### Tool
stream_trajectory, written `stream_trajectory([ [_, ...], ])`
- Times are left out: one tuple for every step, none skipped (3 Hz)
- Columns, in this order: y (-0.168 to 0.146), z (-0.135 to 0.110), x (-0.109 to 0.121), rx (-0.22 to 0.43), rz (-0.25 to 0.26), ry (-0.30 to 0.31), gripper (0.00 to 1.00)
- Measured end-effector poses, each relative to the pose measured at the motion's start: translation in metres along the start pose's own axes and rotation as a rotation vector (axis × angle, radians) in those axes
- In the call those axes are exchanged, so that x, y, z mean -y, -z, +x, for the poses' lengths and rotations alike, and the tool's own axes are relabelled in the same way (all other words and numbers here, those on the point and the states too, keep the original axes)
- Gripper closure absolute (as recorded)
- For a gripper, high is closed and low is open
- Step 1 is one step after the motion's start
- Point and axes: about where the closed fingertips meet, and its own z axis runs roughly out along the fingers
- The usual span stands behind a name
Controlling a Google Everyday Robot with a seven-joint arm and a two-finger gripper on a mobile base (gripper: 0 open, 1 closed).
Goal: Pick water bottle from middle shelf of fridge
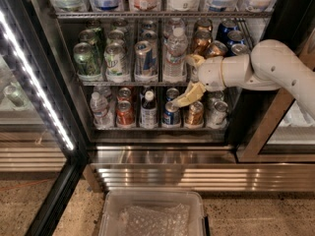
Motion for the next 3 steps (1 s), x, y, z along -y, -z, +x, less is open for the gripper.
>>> stream_trajectory([
  [-0.001, -0.001, 0.000, 0.000, 0.000, 0.000, 0.00],
  [-0.001, -0.001, 0.000, 0.000, 0.000, 0.000, 0.18],
  [0.012, -0.009, -0.003, -0.013, 0.044, 0.019, 0.21],
])
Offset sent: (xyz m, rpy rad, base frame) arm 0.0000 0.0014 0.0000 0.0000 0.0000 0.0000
